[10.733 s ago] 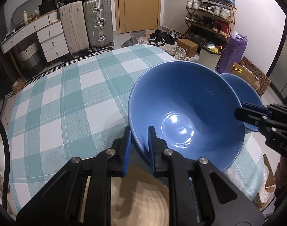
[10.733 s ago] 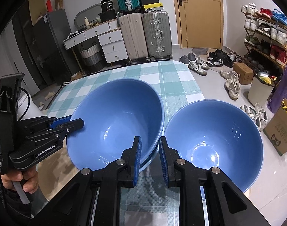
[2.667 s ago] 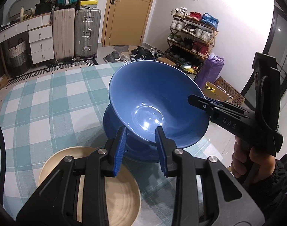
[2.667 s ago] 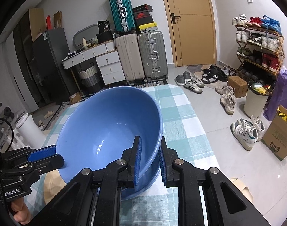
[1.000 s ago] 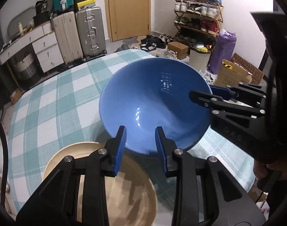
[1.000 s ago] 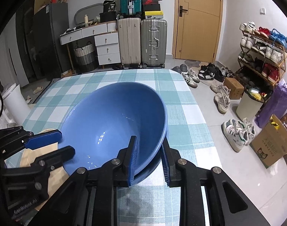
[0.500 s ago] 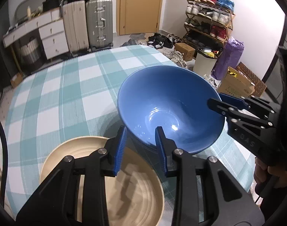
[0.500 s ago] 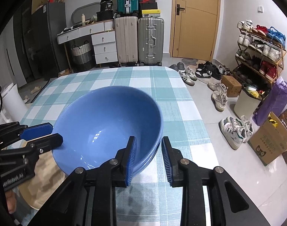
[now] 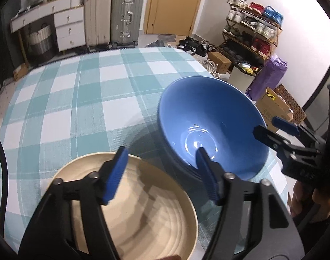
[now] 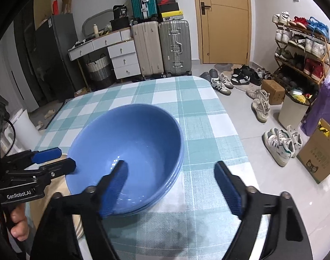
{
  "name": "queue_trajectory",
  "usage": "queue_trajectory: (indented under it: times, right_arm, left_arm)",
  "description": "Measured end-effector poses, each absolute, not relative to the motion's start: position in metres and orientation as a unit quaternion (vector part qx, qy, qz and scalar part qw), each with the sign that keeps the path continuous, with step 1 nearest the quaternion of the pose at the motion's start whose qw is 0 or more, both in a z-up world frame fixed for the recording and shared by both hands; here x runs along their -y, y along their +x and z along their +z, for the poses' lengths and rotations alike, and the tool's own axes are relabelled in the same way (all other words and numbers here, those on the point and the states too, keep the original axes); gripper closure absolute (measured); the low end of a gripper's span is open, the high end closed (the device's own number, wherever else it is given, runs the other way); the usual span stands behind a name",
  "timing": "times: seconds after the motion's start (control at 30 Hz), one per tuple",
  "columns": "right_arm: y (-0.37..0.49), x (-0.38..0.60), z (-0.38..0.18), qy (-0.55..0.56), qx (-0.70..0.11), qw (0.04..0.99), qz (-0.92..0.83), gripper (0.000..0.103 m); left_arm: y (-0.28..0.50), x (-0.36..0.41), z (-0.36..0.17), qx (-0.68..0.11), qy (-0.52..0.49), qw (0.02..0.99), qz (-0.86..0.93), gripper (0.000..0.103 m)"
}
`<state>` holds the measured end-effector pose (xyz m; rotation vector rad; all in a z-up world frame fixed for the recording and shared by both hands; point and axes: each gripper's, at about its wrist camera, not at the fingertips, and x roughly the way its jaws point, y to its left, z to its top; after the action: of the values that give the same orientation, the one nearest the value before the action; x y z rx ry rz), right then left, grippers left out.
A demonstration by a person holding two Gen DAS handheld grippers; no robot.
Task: Organize plates and bowls
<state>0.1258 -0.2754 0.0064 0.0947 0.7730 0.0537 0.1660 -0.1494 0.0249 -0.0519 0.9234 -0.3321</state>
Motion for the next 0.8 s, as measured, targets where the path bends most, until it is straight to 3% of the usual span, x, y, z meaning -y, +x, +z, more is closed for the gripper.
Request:
queue_trajectory:
  times: [0.07,0.17,0.3,0.7,0.73,0.8]
  right_arm:
    - [0.128,0.276,0.004,0.046,-0.381,0.923,0.022,0.011]
    - [0.132,0.279,0.0,0.053,-0.385,0.921,0.024,0.004]
    - [0.138,0.285,-0.007,0.087,-0.392,0.915,0.039,0.002]
    - [0.147,0.293,-0.025,0.128,-0.398,0.907,0.055,0.002]
    - [0.148,0.293,-0.026,0.131,-0.397,0.907,0.057,0.003]
    - [0.148,0.293,-0.027,0.137,-0.395,0.906,0.061,0.012]
  left_arm:
    - [0.171,0.145,0.021,-0.448,-0.045,0.879,-0.155,0.023]
    - [0.18,0.141,0.016,-0.456,-0.062,0.873,-0.159,0.019]
    - [0.192,0.139,0.008,-0.472,-0.083,0.863,-0.16,0.001]
    - [0.218,0.14,-0.014,-0.487,-0.115,0.853,-0.151,0.002]
    - [0.219,0.141,-0.014,-0.487,-0.114,0.852,-0.153,0.003]
    - [0.22,0.143,-0.014,-0.486,-0.113,0.852,-0.158,0.017]
